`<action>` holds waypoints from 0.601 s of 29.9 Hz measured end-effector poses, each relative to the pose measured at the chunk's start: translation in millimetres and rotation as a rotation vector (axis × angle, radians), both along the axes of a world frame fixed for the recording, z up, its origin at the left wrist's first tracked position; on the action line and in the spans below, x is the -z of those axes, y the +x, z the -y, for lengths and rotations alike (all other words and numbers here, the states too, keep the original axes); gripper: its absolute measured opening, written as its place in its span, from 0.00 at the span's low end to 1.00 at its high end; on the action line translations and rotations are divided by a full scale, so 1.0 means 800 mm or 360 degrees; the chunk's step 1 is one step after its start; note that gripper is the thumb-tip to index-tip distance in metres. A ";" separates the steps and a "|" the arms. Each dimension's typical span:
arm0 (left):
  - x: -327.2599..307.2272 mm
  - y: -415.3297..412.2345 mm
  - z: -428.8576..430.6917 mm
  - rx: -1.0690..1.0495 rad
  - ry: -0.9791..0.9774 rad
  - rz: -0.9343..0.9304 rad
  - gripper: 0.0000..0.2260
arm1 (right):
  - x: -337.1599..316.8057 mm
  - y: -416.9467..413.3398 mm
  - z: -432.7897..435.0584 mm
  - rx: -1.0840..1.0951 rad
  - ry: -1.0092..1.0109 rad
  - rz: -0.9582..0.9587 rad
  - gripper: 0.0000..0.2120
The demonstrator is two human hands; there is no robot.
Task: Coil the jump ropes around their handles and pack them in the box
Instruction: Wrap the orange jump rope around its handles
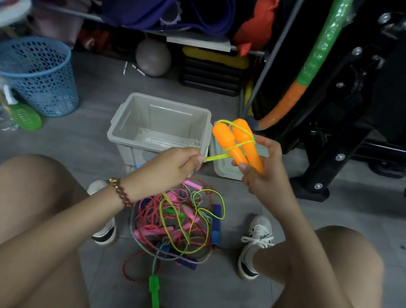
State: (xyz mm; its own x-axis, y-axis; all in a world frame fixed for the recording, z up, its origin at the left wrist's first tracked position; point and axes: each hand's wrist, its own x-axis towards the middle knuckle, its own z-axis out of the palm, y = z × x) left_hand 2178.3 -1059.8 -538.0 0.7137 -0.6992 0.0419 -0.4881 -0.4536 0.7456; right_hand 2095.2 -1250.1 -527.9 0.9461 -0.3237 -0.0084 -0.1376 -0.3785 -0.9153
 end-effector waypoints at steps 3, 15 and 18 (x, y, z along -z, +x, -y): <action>-0.009 0.001 0.005 -0.0058 0.0020 0.0055 0.14 | 0.005 0.001 0.002 0.0062 -0.0052 0.0016 0.20; -0.016 0.010 -0.002 -0.0079 0.0216 0.0331 0.11 | -0.001 -0.007 0.025 0.0297 -0.0593 0.0113 0.19; -0.023 0.007 -0.006 -0.0035 0.0168 0.0739 0.10 | 0.003 -0.010 0.029 0.0230 -0.0766 0.0042 0.21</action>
State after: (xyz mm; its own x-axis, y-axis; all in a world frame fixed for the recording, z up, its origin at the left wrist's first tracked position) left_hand 2183.6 -1055.4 -519.5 0.6511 -0.7017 0.2894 -0.7482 -0.5293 0.4001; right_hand 2087.4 -1273.0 -530.2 0.8891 -0.4130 0.1973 -0.1993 -0.7373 -0.6455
